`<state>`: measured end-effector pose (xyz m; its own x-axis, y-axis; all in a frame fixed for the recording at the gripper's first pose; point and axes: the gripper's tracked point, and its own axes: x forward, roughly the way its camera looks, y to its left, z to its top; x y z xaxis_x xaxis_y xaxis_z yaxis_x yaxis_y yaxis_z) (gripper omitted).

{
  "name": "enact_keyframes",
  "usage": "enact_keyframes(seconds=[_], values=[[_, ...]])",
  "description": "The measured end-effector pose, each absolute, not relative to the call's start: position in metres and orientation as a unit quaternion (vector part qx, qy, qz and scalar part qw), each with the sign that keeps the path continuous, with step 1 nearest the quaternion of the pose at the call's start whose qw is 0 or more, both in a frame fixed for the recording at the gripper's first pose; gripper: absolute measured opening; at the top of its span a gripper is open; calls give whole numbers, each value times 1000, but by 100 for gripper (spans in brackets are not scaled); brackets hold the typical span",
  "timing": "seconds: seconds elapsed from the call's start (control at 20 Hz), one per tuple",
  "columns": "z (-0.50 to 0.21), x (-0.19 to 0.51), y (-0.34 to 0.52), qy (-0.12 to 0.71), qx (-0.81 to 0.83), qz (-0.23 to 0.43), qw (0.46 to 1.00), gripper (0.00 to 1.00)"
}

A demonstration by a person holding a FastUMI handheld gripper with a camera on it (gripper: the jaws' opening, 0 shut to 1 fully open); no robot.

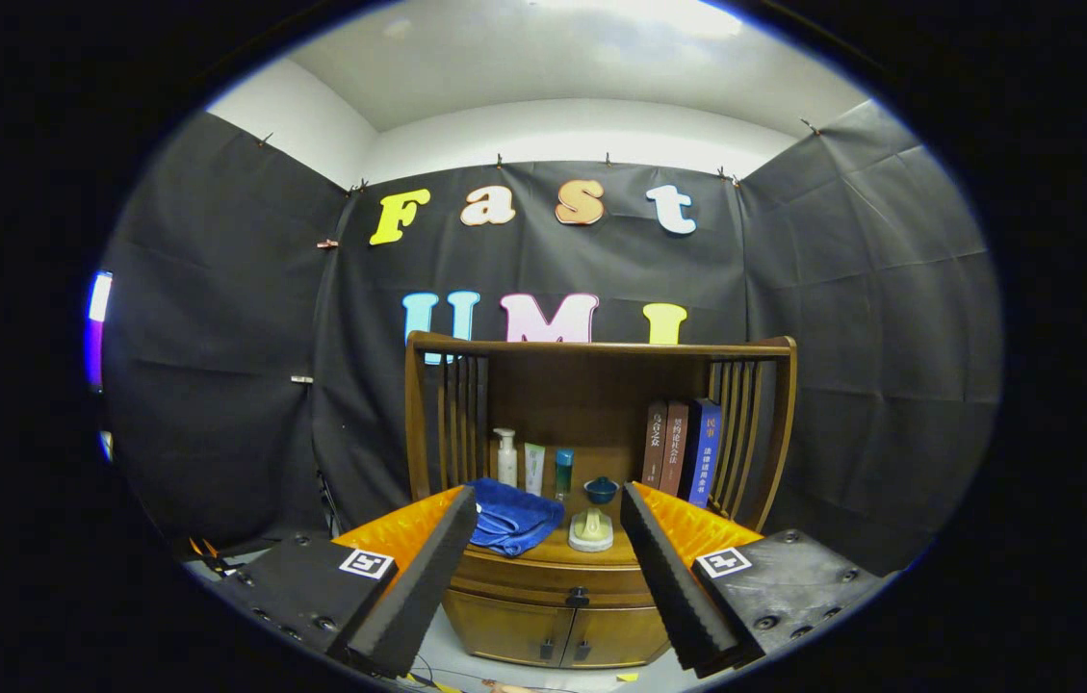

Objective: Pull open the drawer, take out the items inside it, and place them on the countertop above the cabinet.

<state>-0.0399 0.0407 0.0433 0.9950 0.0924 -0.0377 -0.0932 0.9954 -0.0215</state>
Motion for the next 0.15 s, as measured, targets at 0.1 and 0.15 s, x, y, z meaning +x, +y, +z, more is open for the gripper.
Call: enact_keyframes(seconds=[0.1,0.15], values=[[45,-41,41,14,-8,48,999,98],[44,-42,41,14,-7,49,999,98]])
